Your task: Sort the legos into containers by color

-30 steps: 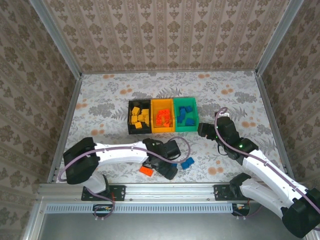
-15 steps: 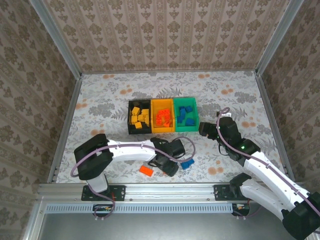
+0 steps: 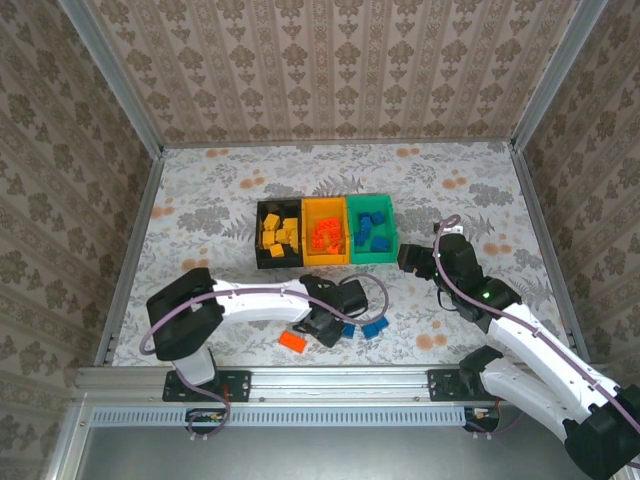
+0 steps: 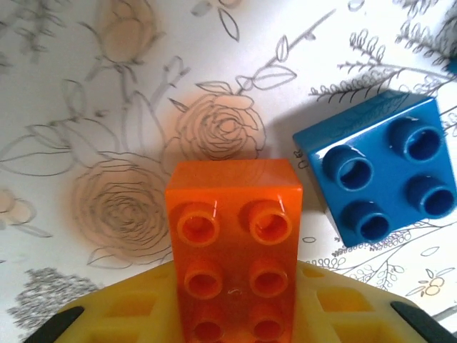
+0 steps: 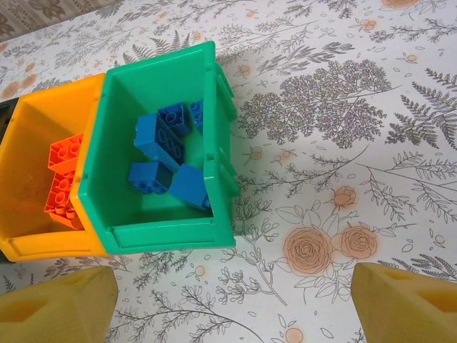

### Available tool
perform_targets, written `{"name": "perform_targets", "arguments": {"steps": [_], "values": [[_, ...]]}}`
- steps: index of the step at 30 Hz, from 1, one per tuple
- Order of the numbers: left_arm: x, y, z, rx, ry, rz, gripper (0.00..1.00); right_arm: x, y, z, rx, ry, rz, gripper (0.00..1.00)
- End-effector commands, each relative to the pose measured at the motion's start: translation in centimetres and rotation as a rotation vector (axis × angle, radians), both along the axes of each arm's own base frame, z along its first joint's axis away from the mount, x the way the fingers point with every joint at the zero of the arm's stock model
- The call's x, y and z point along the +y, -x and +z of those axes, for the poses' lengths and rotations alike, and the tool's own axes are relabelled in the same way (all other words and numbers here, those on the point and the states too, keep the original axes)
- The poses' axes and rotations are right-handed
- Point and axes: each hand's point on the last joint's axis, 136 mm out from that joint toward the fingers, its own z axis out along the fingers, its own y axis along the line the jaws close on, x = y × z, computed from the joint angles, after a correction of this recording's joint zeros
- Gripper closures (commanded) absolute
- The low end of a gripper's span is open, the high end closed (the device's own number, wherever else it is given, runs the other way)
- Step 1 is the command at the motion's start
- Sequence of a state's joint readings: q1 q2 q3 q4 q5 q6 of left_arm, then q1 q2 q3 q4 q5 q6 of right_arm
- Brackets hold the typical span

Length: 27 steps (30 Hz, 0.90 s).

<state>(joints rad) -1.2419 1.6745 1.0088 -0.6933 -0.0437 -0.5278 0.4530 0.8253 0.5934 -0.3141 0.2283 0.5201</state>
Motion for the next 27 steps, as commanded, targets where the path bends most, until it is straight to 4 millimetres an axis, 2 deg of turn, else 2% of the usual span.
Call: {"name": "perform_targets", "arguments": {"steps": [1,5,10,16,21,24,27], "values": [[0.1,-3.4,4.9,-0.144,0.087,0.054,0.66,-0.3,0.2,-0.2,0.001,0.001,-0.004,0.14],[-1.0,-7.8,10.1,-0.263,0.270,0.125,0.63,-0.2,0.2,-0.3,0.002,-0.006,-0.001,0.13],[-2.3,-14.0,12.7,-0.322,0.383,0.195,0.62,0.0,0.0,-0.7,0.017,0.001,0.004,0.13],[-3.4,-21.1,12.7,-0.339,0.427,0.279,0.62,0.2,0.0,-1.3,0.039,-0.001,0.012,0.13],[-4.1,-24.8,11.8,-0.329,0.422,0.311,0.60,0.8,0.0,-1.7,0.059,-0.008,0.042,0.13],[-4.3,-26.1,11.6,-0.321,0.423,0.330,0.46,1.5,-0.1,-1.9,0.067,-0.022,0.073,0.13],[-4.7,-26.5,13.3,-0.325,0.482,0.350,0.28,2.7,0.0,-1.9,0.072,-0.043,0.137,0.13]]}}
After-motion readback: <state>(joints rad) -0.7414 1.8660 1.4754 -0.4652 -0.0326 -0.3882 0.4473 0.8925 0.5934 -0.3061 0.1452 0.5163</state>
